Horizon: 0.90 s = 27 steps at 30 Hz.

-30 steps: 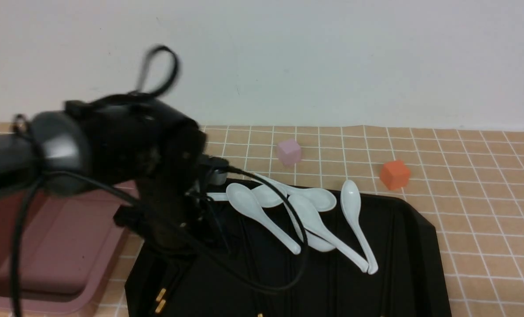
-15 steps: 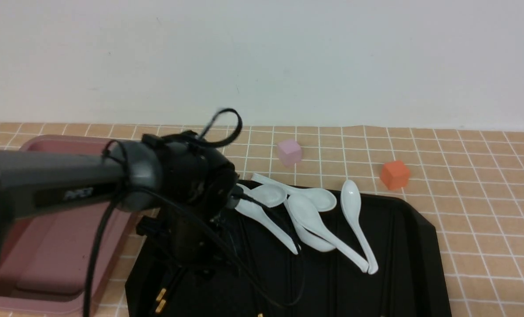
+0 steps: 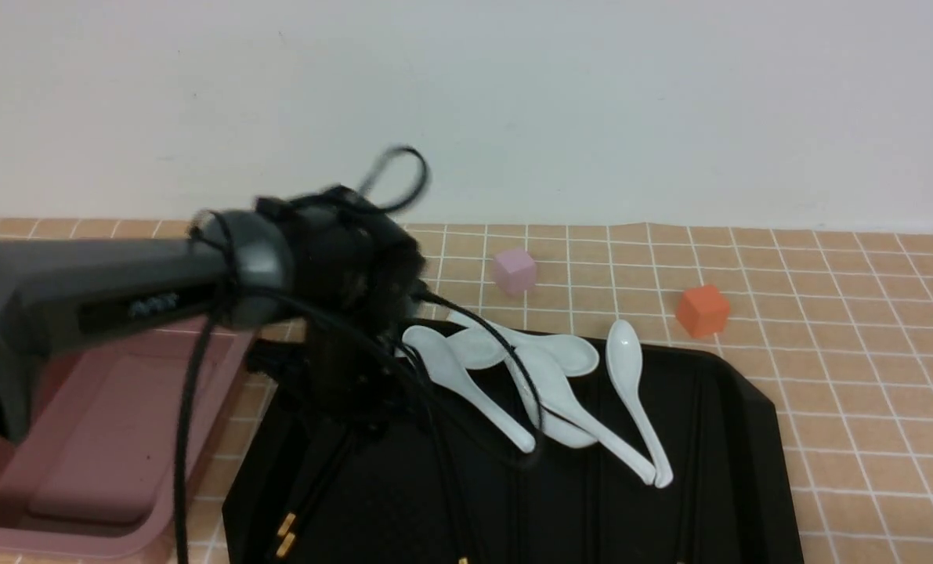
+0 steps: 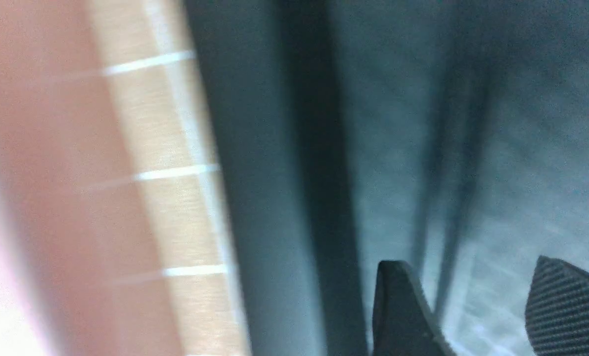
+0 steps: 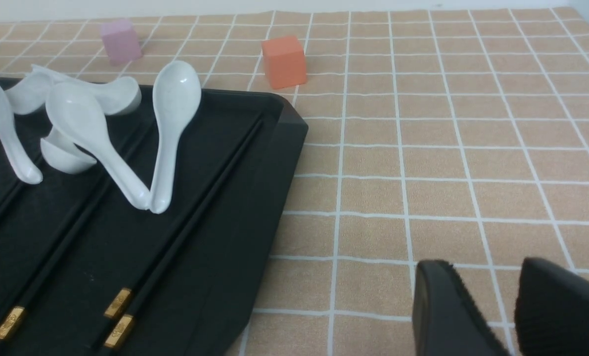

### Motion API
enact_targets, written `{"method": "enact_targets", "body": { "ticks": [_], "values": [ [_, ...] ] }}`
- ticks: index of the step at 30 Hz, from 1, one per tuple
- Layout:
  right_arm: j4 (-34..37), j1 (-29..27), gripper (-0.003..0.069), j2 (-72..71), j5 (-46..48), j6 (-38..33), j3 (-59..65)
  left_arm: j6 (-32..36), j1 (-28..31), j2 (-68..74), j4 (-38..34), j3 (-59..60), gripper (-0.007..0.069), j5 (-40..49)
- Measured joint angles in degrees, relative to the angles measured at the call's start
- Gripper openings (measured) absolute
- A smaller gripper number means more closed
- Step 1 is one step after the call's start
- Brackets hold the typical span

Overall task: On brown tablecloth take chopsticks from black tray and put them in box.
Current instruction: 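Reach over to the black tray and grasp a pair of chopsticks with the left gripper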

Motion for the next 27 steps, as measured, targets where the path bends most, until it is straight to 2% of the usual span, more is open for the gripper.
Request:
{"method": "enact_targets", "body": {
  "ticks": [4, 10, 23, 25, 27],
  "values": [
    [0.0, 0.0, 0.024, 0.0, 0.0, 0.0, 0.0, 3.0, 2.9, 0.0, -4.2, 0.0, 0.0358, 0.5],
    [0.0, 0.0, 0.024, 0.0, 0.0, 0.0, 0.0, 7.0, 3.4, 0.0, -10.5, 0.0, 0.0358, -2.5],
    [0.0, 0.0, 0.024, 0.0, 0.0, 0.0, 0.0, 7.2, 3.4, 4.9, -10.8, -1.2, 0.0353, -4.6],
    [0.0, 0.0, 0.024, 0.0, 0.0, 0.0, 0.0, 7.2, 3.4, 5.1, -10.9, -1.3, 0.0335, -4.6],
    [0.0, 0.0, 0.024, 0.0, 0.0, 0.0, 0.0, 7.2, 3.4, 5.2, -11.0, -1.6, 0.0286, -4.5]
  ]
}}
